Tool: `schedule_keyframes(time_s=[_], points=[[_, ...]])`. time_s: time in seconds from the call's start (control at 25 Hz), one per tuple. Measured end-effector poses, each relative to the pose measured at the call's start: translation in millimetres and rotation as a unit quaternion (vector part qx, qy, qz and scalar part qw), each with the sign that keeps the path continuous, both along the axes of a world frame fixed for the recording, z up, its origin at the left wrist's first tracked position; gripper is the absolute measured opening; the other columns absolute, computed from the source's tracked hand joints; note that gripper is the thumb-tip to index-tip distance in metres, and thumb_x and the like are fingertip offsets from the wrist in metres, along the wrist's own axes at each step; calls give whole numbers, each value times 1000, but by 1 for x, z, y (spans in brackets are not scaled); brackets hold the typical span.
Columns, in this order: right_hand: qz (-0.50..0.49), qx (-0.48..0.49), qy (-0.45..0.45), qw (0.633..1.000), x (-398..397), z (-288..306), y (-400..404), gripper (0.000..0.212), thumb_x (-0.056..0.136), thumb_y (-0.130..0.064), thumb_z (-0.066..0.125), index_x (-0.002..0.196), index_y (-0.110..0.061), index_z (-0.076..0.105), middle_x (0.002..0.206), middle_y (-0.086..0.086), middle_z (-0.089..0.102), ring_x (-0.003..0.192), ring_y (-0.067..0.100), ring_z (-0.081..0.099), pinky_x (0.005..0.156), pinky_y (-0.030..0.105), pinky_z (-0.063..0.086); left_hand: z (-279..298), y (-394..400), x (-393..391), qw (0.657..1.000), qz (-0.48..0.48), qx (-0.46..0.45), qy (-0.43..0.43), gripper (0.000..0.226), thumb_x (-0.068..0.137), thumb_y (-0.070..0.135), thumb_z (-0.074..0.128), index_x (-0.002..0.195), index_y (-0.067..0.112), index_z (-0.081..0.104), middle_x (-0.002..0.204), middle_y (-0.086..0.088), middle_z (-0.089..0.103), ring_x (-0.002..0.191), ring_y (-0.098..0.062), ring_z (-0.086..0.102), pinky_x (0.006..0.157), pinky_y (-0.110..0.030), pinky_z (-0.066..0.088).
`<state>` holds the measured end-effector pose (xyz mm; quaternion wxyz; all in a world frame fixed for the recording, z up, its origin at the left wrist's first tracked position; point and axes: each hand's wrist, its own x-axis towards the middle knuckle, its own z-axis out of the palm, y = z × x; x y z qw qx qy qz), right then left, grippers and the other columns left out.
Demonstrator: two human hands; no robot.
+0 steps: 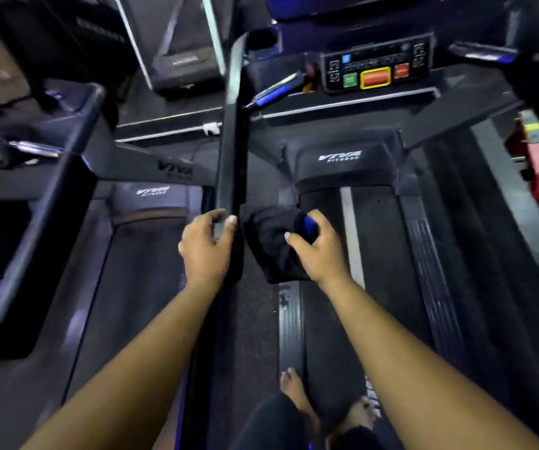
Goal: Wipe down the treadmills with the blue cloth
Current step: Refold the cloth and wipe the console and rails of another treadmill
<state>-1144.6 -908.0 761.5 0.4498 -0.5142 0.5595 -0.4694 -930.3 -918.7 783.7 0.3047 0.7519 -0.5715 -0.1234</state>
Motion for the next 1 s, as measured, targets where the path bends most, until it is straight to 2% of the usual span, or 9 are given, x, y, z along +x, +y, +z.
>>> schedule_keyframes(time_s=[0.08, 0.16, 0.24, 0.32, 0.44, 0.56, 0.64, 0.84, 1.0], points=[[-29, -15, 15, 999, 42, -8, -13, 26, 76, -20, 74, 92, -9, 57, 95, 1, 54, 83, 6, 46, 76, 20, 38, -9, -9, 30, 995, 29, 3, 97, 43, 92, 54, 51, 117, 23, 67, 115, 2, 68, 109, -15, 62, 100, -46, 48], [37, 1, 27, 999, 89, -27, -6, 34, 76, -15, 75, 103, -1, 59, 113, 2, 52, 101, 6, 47, 90, 18, 38, -20, -12, 43, 983, 28, 37, 179, 38, 100, 42, 49, 128, 20, 61, 130, 1, 62, 119, -9, 56, 109, -36, 43], [113, 4, 13, 994, 121, -49, 13, 27, 80, -22, 72, 96, -4, 59, 122, 1, 51, 111, 8, 49, 98, 19, 36, -30, -10, 47, 964, 18, 91, 248, 41, 105, 37, 43, 141, 20, 51, 146, 3, 51, 131, -4, 46, 113, -27, 34], [97, 49, -77, 991, 127, -65, 22, 27, 92, -38, 57, 92, -11, 62, 124, 3, 57, 120, 8, 52, 105, 21, 36, -41, -8, 44, 945, -2, 138, 296, 49, 105, 43, 37, 149, 22, 41, 154, 8, 40, 139, -2, 36, 118, -28, 27], [8, 100, -158, 982, 130, -79, 0, 35, 100, -42, 43, 128, -28, 58, 137, 0, 59, 130, 12, 52, 111, 34, 39, -50, -12, 34, 939, -27, 148, 308, 52, 105, 42, 33, 154, 23, 29, 160, 9, 28, 145, -1, 25, 122, -30, 19], [79, 123, -63, 987, 158, -83, -12, 58, 99, -50, 34, 151, -45, 10, 165, -17, 4, 153, 5, 0, 125, 42, 4, -59, -18, 33, 938, -42, 144, 314, 62, 100, 46, 33, 156, 21, 22, 163, 9, 20, 148, 1, 18, 125, -34, 15], [98, 143, -83, 981, 165, -82, -4, 64, 98, -56, 31, 152, -46, 0, 164, -21, -10, 151, 2, -13, 125, 39, -3, -63, -20, 37, 931, -63, 139, 332, 73, 92, 56, 31, 156, 23, 19, 164, 12, 16, 148, 4, 14, 125, -35, 12], [86, 88, -64, 990, 165, -91, -22, 73, 93, -56, 35, 156, -38, 3, 167, -10, -1, 153, 8, -5, 127, 41, 5, -75, -21, 45, 901, -73, 136, 406, 61, 90, 54, 34, 148, 38, 27, 163, 14, 19, 148, 1, 16, 126, -41, 11], [62, 69, -66, 994, 162, -90, -122, 71, 96, -43, 42, 157, -29, 7, 167, -1, 6, 151, 5, 3, 126, 44, 10, -72, -45, 40, 950, -68, 141, 270, 68, 90, 54, 29, 154, 30, 19, 164, 9, 15, 150, -1, 12, 125, -44, 10]])
